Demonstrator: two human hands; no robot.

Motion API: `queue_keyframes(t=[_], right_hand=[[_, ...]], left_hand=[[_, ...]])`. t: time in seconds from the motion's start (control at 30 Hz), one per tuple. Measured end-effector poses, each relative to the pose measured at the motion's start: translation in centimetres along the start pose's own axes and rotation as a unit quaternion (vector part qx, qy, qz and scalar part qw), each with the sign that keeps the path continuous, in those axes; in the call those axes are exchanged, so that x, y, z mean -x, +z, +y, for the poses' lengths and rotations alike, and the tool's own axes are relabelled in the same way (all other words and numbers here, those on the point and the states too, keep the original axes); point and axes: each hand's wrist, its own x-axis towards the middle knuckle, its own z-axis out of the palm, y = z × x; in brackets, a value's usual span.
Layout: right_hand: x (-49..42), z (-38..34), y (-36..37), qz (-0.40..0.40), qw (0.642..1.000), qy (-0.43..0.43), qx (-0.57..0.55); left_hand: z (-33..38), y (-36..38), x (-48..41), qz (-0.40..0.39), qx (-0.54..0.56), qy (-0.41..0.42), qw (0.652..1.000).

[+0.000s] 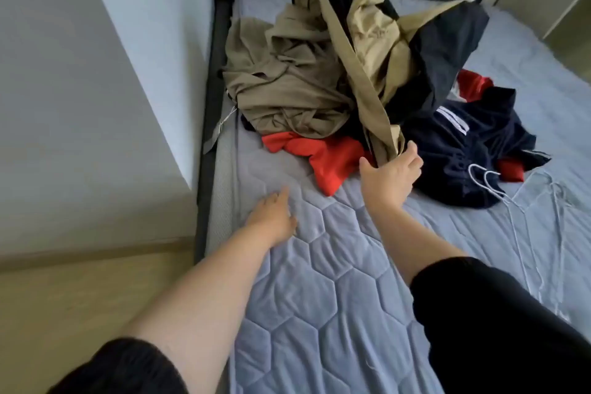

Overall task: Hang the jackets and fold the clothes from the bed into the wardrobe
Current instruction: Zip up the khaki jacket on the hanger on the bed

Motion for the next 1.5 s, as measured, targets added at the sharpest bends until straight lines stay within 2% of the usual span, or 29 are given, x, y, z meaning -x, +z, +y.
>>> queue_keyframes(t=[0.1,0.2,0.37,0.53,0.67,0.77,0.97,1.03,1.1,1.17,1.23,1.3,1.37,1.43,1.5], right_hand=[[-2.7,-1.9,-0.6,-0.012,0.994,-0.035,0.106],[-3.8,-2.6,-0.8,-0.061,0.983,-0.073,0.16],[-1.2,-6.4,-2.6,-0.15,0.98,-0.127,-0.015],[1.1,-11.7,-9.3,-0.08,0.972,-0.14,-0.173],[1.8,-15.0,-15.3,-0.124,0.955,-0.14,-0.231],[3.1,-16.1,-19.1,-0.176,0.941,-0.169,-0.235],[6.3,-17.5,-26.4,-0.287,0.882,-0.187,-0.323],[7.3,-17.8,-28.1,-0.307,0.872,-0.197,-0.328],[7.9,-17.6,-29.2,-0.311,0.873,-0.202,-0.317],[7.7,-17.0,-29.9,-0.316,0.882,-0.211,-0.279],[7.5,-16.0,-30.1,-0.326,0.897,-0.244,-0.171],[7.3,-14.7,-29.5,-0.357,0.894,-0.27,-0.026],[7.6,-13.7,-28.4,-0.375,0.876,-0.287,0.096],[7.7,-13.0,-27.1,-0.352,0.858,-0.325,0.185],[7.5,-13.0,-26.3,-0.326,0.857,-0.355,0.185]], left_hand=[[0.4,-1.2,0.8,-0.017,0.027,0.04,0.999],[0.8,-3.1,1.8,0.006,0.052,0.067,0.996],[0.5,-6.9,4.2,0.066,0.054,0.088,0.992],[2.4,-10.7,7.6,0.128,0.083,0.109,0.982],[5.2,-14.6,11.2,0.252,0.095,0.148,0.952],[7.4,-17.0,14.0,0.313,0.079,0.188,0.928],[11.6,-17.5,18.1,0.313,-0.066,0.258,0.912],[12.8,-17.4,19.4,0.312,-0.027,0.265,0.912],[13.2,-17.5,20.7,0.293,0.047,0.24,0.924],[13.1,-18.3,22.0,0.301,0.11,0.238,0.917],[12.6,-19.2,23.3,0.322,0.197,0.222,0.899],[12.5,-20.1,24.5,0.317,0.258,0.182,0.894],[13.0,-20.2,25.4,0.276,0.318,0.178,0.889],[14.0,-19.7,26.5,0.225,0.375,0.196,0.877],[14.7,-19.4,27.3,0.183,0.402,0.215,0.871]])
